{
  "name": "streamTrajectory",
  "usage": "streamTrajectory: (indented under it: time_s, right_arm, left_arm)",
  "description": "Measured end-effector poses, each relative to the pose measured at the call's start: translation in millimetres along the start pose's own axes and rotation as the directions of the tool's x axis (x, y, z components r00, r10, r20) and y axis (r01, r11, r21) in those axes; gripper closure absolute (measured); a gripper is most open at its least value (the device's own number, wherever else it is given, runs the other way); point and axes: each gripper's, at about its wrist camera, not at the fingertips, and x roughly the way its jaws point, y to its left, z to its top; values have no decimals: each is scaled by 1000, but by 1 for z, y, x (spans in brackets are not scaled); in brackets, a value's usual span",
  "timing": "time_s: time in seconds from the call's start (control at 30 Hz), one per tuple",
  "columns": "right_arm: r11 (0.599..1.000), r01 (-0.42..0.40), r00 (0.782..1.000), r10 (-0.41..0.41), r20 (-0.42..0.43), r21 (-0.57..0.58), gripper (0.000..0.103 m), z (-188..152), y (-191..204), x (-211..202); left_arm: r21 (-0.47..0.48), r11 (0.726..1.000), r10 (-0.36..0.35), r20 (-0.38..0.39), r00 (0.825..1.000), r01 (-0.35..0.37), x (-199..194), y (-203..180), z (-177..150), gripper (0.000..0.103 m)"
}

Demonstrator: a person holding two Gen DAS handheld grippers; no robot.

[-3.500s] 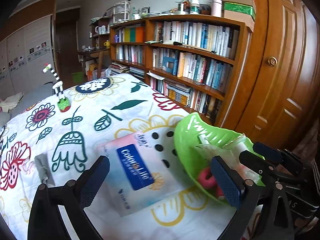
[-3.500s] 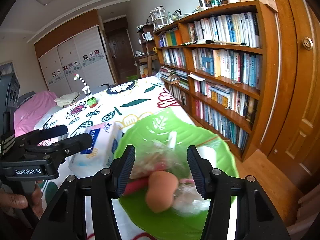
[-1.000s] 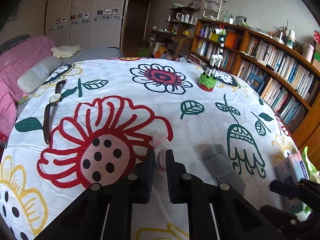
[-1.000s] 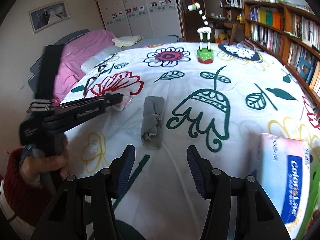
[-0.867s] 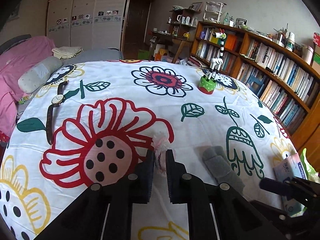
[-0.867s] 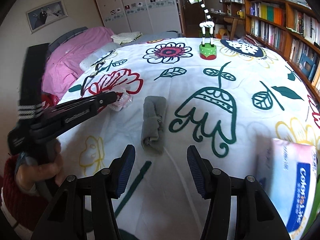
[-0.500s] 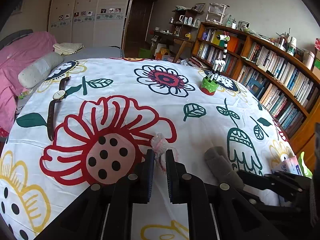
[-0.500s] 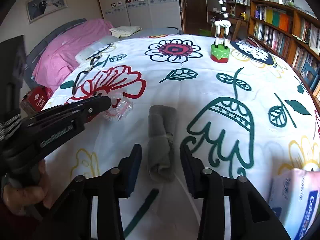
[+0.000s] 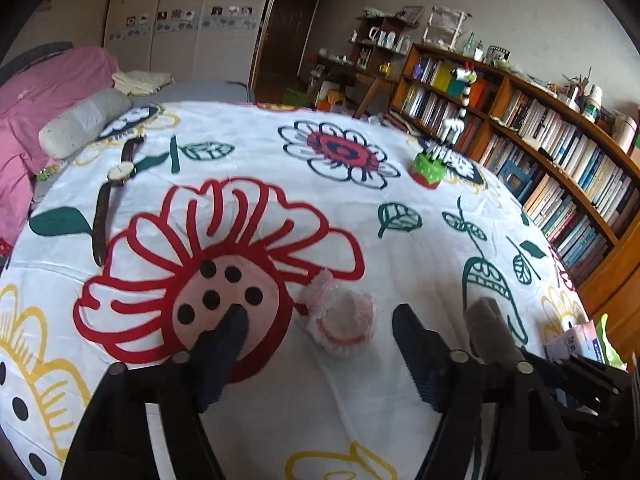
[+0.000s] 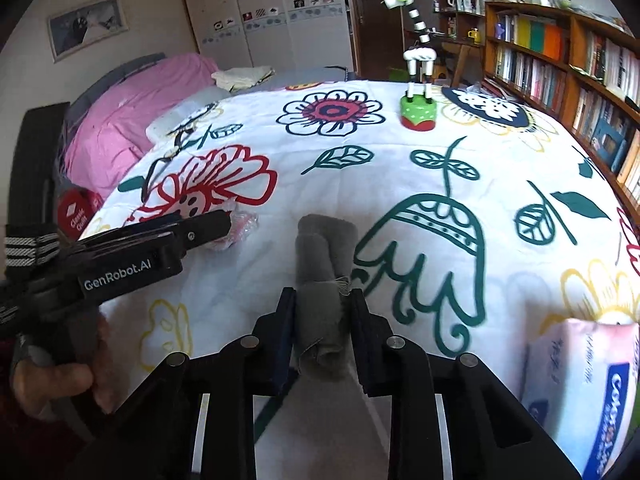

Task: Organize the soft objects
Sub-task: 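Grasp the pink-white scrunchie with the left tool while the right tool grasps the grey cloth, then carry the scrunchie and grey cloth with both tools toward the green bowl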

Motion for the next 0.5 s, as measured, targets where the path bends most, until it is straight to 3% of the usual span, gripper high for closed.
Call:
streamTrajectory:
  time_s: [0.2, 0.27, 0.37, 0.43, 0.5]
  right_arm:
    - [1000, -19, 1000, 19, 21, 13, 76, -10, -4, -16]
    - [1000, -29, 999, 28, 21, 13, 76, -15, -3, -20]
    - [999, -33, 999, 33, 26, 3, 76, -20, -1, -25]
    - [1000, -31, 999, 32, 31, -3, 76, -23, 1, -28]
    - [999, -34, 999, 34, 36, -1, 76, -24, 0, -32]
  left_arm:
    - [64, 998, 14, -23, 1000, -12, 12, -13, 0, 24]
    - [98, 995, 28, -43, 999, -24, 18, -19, 0, 30]
    - [152, 987, 64, -52, 997, -55, 22, -28, -1, 54]
    - [161, 985, 63, -50, 997, -54, 22, -29, -1, 82]
    - [148, 989, 39, -49, 998, -31, 20, -25, -1, 88]
